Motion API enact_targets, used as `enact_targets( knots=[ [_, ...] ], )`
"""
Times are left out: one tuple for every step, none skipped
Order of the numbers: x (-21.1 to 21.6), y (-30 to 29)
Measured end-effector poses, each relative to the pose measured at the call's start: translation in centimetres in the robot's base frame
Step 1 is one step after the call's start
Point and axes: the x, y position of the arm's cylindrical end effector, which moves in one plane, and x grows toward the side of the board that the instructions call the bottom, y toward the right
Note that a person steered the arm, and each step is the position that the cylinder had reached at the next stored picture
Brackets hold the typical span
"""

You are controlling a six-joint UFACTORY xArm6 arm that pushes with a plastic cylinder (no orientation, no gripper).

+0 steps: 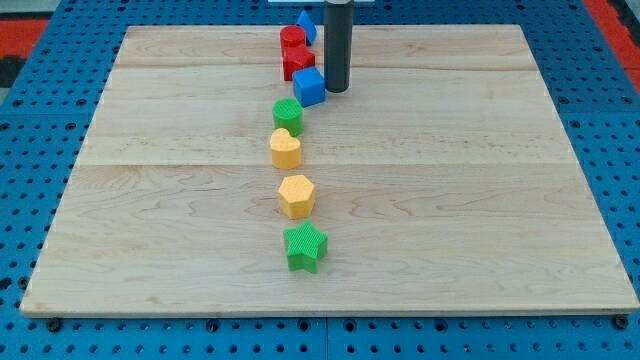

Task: Slide the blue cube towards the bottom of the red star

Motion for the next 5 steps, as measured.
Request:
enact_targets(
  knots=[
    [0.0, -0.2],
    [0.2, -0.8],
    [0.2, -1.7],
    [0.2, -1.5],
    [-1.7, 1.6]
  ],
)
